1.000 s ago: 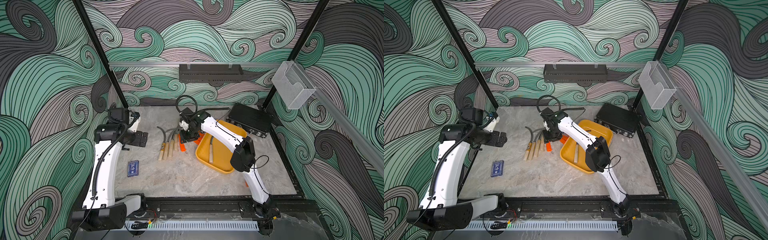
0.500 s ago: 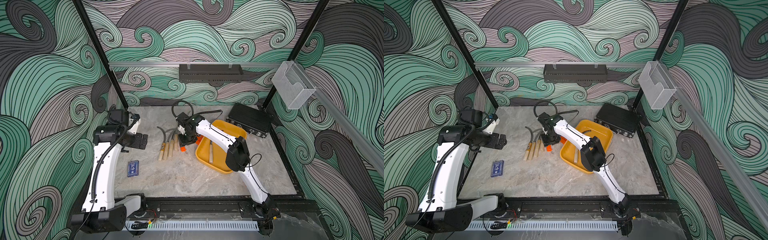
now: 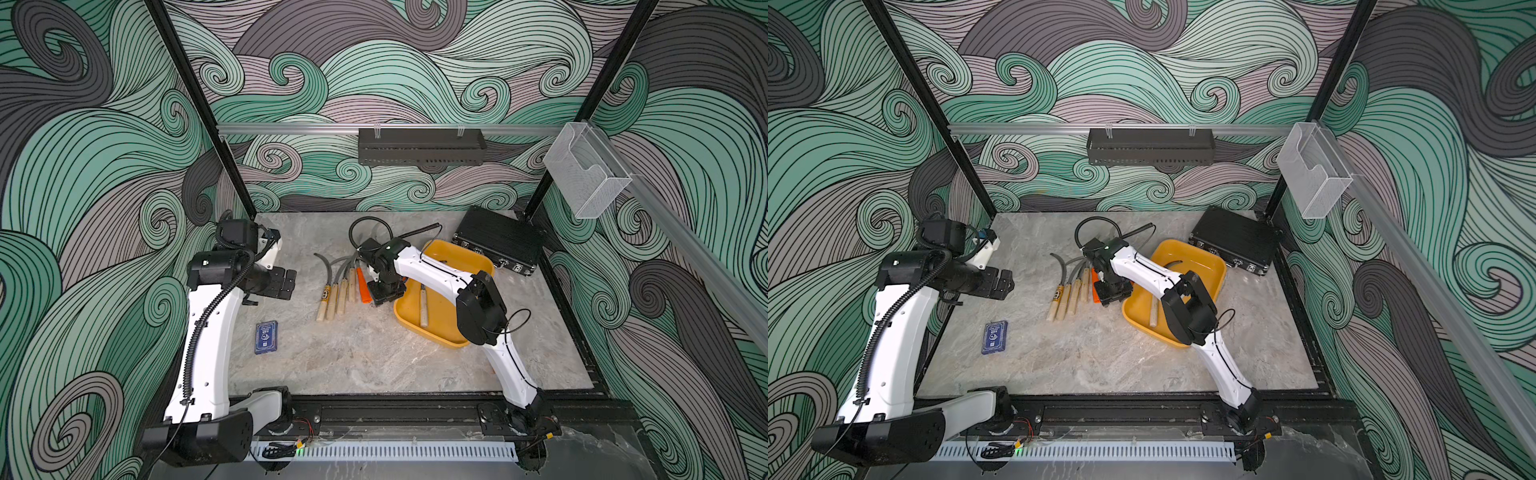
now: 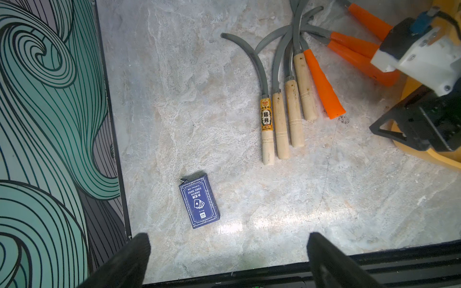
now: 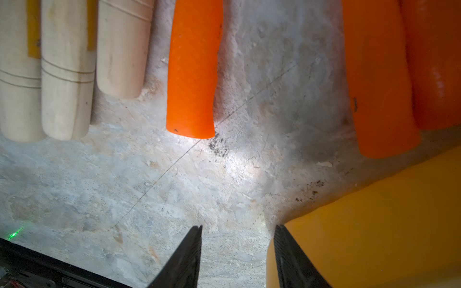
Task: Put small sickles into storage boxes
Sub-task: Adjust the storage box at the center of the board, then pick up the sickle at the center of the board.
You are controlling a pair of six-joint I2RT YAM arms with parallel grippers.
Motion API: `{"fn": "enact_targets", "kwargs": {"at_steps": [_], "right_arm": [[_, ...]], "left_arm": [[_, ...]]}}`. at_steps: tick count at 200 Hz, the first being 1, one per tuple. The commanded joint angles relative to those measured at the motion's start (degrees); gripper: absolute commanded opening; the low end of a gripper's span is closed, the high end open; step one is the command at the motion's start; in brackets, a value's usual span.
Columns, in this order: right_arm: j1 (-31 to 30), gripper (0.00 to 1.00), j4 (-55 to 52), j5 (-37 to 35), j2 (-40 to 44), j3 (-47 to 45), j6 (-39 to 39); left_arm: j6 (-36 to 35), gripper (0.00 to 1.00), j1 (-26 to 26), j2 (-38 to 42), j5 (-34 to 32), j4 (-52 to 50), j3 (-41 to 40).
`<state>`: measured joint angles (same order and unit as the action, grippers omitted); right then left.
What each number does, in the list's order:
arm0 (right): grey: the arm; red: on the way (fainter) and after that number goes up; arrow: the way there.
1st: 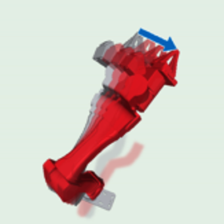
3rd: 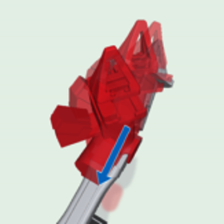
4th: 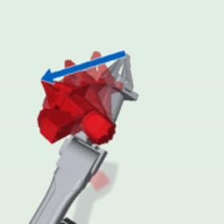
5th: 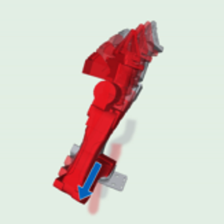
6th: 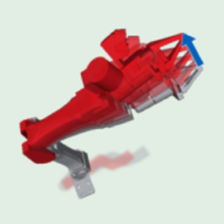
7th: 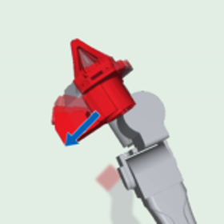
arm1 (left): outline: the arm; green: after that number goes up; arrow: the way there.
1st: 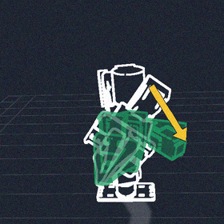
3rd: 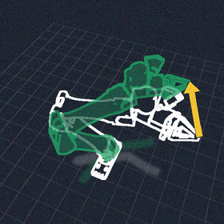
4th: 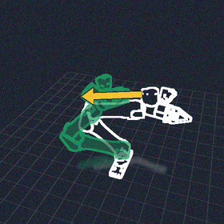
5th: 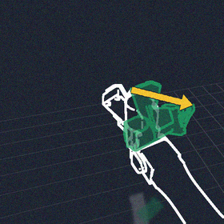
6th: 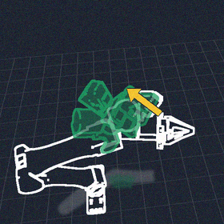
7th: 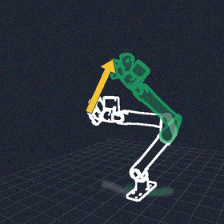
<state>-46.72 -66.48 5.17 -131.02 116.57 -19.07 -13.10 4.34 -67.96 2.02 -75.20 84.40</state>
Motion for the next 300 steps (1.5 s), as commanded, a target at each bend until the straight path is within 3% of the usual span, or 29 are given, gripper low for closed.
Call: {"fn": "enact_targets", "kwargs": {"at_steps": [1,42,79,124,210,300], "right_arm": [[-0.04,0.49,-1.17,-2.11,3.24,-2.43,0.01],[-0.05,0.49,-0.02,-2.83,8.03,-9.34,-0.44],[-0.04,0.47,-0.02,-1.35,9.83,-9.60,-0.79],[-0.19,0.49,0.02,2.10,7.46,-2.39,-2.11],[-0.95,0.48,-1.48,7.39,-6.09,19.46,-5.59],[-2.54,0.47,1.43,7.03,-11.49,23.58,-4.66]], "left_arm": [[-0.75,0.98,0.06,1.56,0.90,-0.74,-0.60],[-1.20,0.99,0.06,2.39,1.48,-0.87,-0.73],[-1.32,0.98,0.06,2.53,2.26,-1.00,-0.85],[-0.68,0.99,0.06,1.49,2.03,-1.25,1.08],[1.01,0.99,0.06,-1.44,3.04,-0.27,3.06],[0.61,0.99,0.06,-2.88,1.11,0.69,2.73]]}}
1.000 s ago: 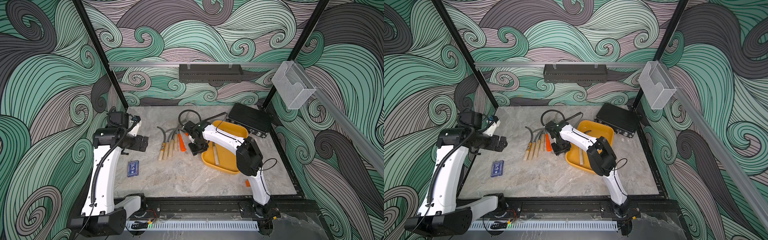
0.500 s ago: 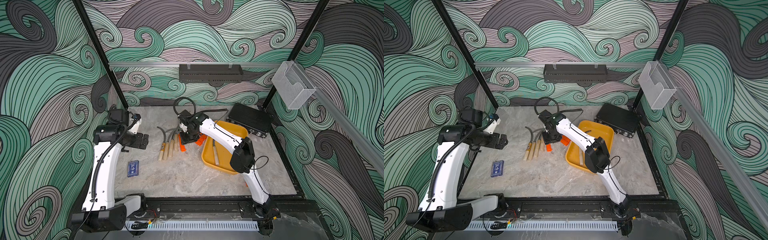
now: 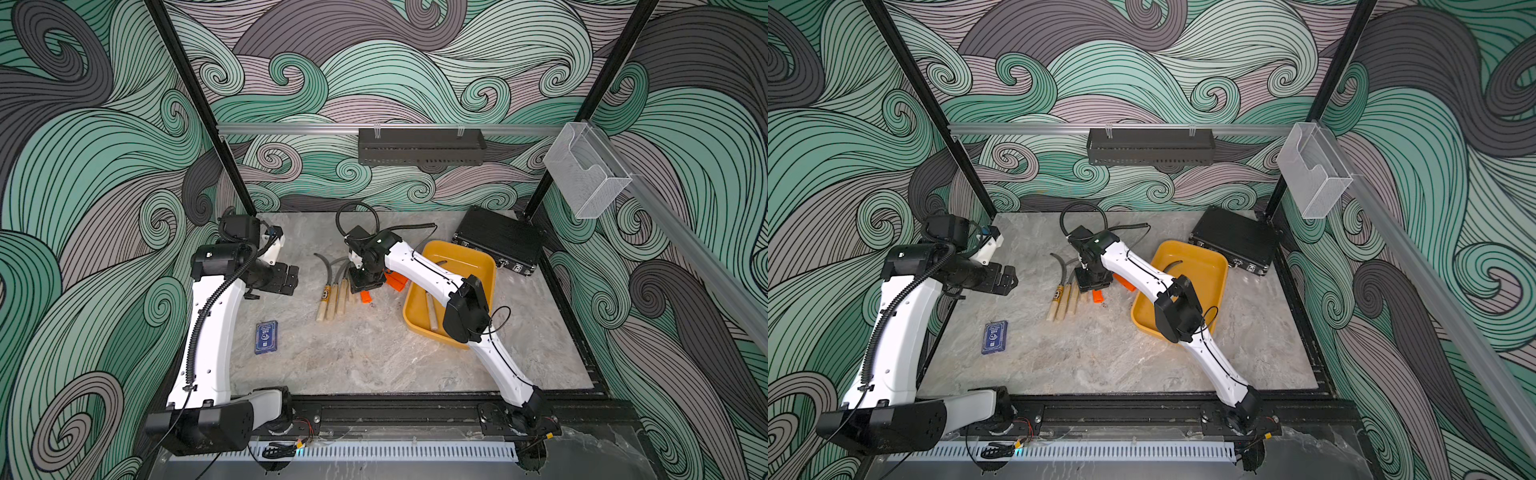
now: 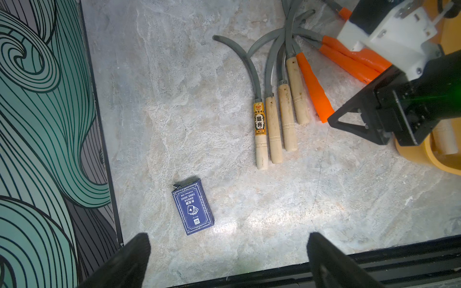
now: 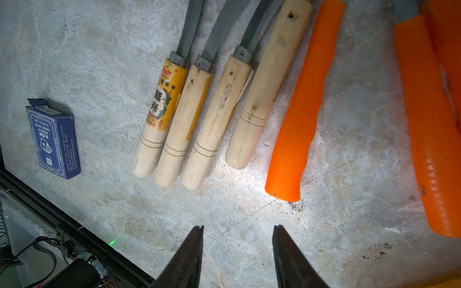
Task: Put small sickles into storage boxes
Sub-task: Pick up the sickle at the center of the board.
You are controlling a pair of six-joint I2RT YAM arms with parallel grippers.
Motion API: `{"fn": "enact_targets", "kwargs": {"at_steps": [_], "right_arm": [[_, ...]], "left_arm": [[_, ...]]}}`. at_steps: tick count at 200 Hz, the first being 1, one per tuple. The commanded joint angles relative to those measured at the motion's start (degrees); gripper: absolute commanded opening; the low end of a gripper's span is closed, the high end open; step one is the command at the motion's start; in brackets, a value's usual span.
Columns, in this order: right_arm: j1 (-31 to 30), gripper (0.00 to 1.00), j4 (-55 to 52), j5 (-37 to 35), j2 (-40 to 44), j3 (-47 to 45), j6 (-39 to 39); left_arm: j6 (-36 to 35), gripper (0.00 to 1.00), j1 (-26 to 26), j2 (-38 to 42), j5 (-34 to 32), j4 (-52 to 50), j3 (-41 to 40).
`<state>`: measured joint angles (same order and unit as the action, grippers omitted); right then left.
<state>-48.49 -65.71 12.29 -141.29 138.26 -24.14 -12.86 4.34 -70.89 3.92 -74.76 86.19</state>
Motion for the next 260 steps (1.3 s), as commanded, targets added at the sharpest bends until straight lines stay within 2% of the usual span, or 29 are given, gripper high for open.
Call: {"fn": "enact_targets", "kwargs": {"at_steps": [1,260], "right_arm": [[-0.79,0.47,0.67,-0.13,-1.24,1.91,0.46],[-2.14,0.47,7.99,-9.31,-5.37,0.93,-1.15]], "left_arm": [[0.42,0.99,0.06,0.05,-0.82,0.28,0.92],[4.43,0.99,0.06,-2.05,1.17,-0.56,2.32]]}}
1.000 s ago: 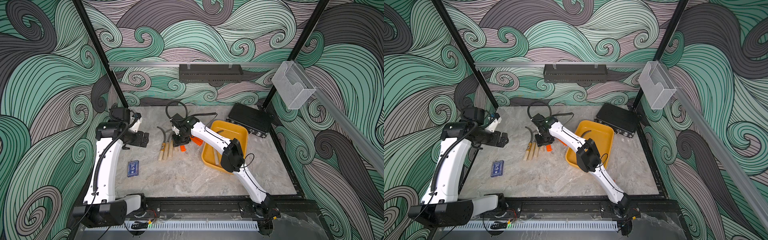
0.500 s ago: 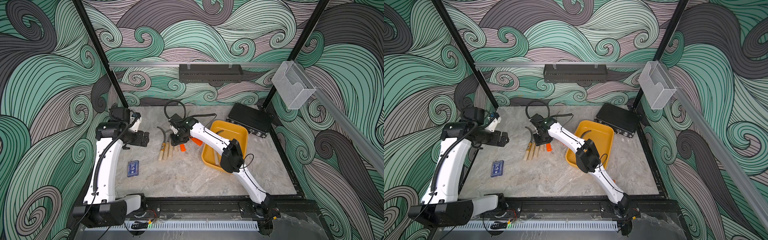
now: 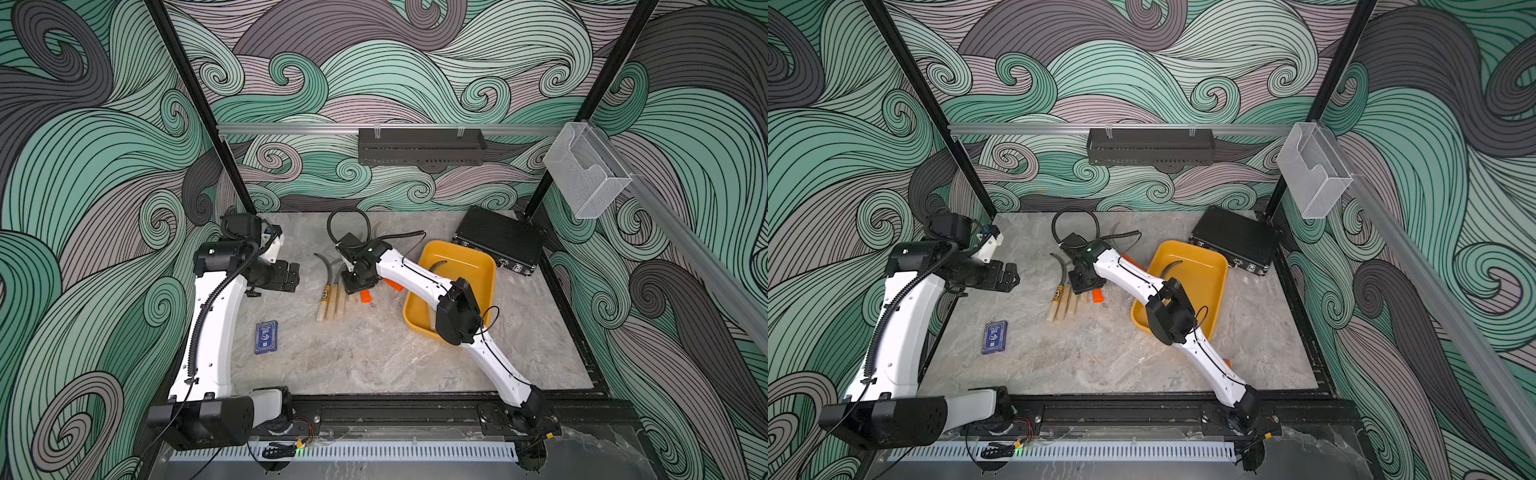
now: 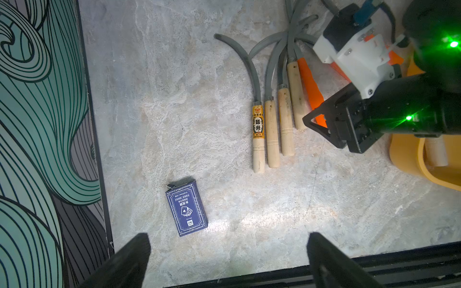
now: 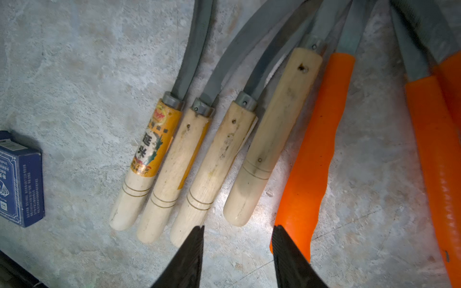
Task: Put small sickles into storage boxes
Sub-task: Pick up the sickle at the center of the board.
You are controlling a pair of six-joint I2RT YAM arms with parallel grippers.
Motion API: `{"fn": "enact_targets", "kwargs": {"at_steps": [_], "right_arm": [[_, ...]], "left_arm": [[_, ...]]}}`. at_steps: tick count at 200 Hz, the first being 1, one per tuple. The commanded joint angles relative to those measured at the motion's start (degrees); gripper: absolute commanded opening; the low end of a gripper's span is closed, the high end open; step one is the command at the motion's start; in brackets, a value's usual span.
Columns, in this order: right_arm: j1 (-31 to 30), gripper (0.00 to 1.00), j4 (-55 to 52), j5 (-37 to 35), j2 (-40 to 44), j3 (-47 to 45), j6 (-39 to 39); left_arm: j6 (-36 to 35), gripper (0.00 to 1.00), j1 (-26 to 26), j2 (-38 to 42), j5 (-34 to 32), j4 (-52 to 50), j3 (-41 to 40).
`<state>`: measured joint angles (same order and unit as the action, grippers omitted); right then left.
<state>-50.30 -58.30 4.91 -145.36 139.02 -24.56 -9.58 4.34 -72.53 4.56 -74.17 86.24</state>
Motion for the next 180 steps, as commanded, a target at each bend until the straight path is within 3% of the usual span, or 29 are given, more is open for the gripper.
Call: {"fn": "enact_targets", "kwargs": {"at_steps": [1,79,180], "right_arm": [[-0.32,0.47,0.57,-1.92,-1.36,0.18,-0.75],[-0.25,0.41,1.44,-0.68,-3.48,0.69,0.19],[-0.31,0.43,1.80,-1.30,-5.27,1.43,0.91]], "left_arm": [[1.15,0.99,0.06,-0.46,0.54,-1.15,2.27],[0.41,0.99,0.05,-0.53,-0.34,-1.60,2.01],[-0.46,0.99,0.01,-1.12,-0.68,-1.42,2.01]]}}
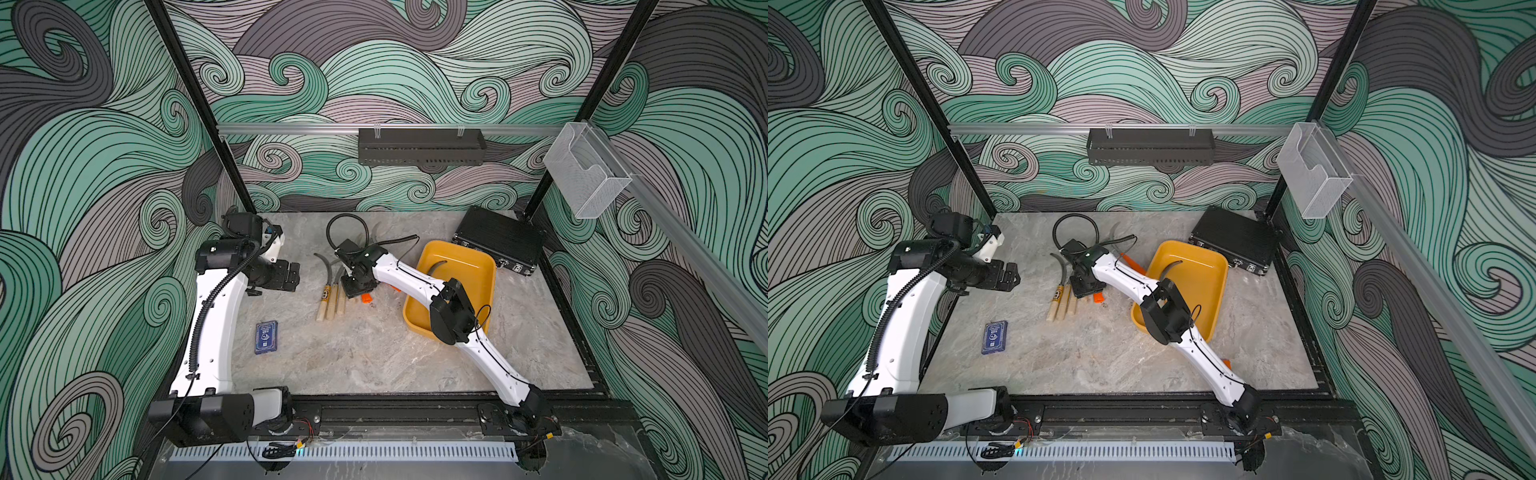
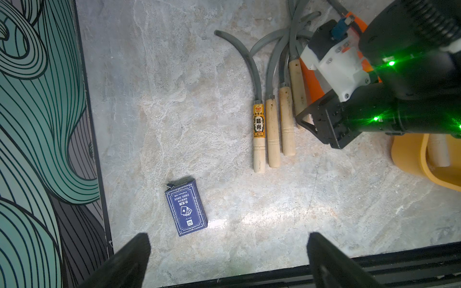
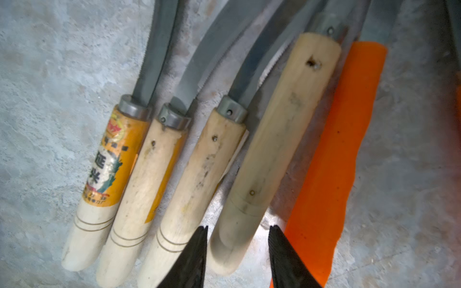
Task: Put small sickles into storage boxes
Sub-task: Pick up the sickle at the center of the board.
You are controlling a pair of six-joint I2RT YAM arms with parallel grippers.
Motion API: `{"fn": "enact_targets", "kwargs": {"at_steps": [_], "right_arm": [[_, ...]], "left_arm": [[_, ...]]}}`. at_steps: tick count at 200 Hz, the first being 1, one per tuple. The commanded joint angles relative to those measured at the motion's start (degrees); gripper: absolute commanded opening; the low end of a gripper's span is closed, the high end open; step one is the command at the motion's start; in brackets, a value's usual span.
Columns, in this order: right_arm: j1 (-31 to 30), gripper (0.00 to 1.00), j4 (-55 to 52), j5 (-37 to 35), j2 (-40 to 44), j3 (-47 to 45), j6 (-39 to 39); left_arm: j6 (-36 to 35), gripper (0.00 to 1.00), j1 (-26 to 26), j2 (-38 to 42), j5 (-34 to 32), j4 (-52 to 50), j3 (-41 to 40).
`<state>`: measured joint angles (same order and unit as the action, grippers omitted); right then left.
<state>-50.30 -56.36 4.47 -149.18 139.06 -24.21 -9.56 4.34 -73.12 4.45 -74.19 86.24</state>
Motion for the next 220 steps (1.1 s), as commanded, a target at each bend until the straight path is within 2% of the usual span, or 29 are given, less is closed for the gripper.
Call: {"fn": "enact_targets", "kwargs": {"at_steps": [1,73,115,139,182,220], "right_arm": [[-0.32,0.43,-0.15,-0.86,-1.45,1.38,0.56],[-0.23,0.43,-0.32,-1.36,-2.94,2.44,2.01],[-0.24,0.41,-0.72,-3.21,-1.88,-0.04,2.59],[-0.23,0.36,-0.99,-3.93,-0.87,-2.41,3.02],[-0.18,0.19,-1.78,-4.96,1.69,-6.79,2.29],[0.03,0.12,-1.74,-4.99,4.36,-8.61,1.67]], "left_arm": [[-0.47,0.99,0.03,-0.53,-0.58,-1.39,1.96],[-0.82,0.99,0.06,-0.77,0.47,-0.92,0.95],[-0.70,0.99,0.03,-1.01,1.30,-0.63,0.97],[-0.77,0.99,0.06,-1.14,1.44,-0.35,0.82],[-1.16,0.99,0.06,-0.79,2.05,0.17,0.86],[-0.98,0.99,0.06,-0.44,2.57,0.71,1.34]]}}
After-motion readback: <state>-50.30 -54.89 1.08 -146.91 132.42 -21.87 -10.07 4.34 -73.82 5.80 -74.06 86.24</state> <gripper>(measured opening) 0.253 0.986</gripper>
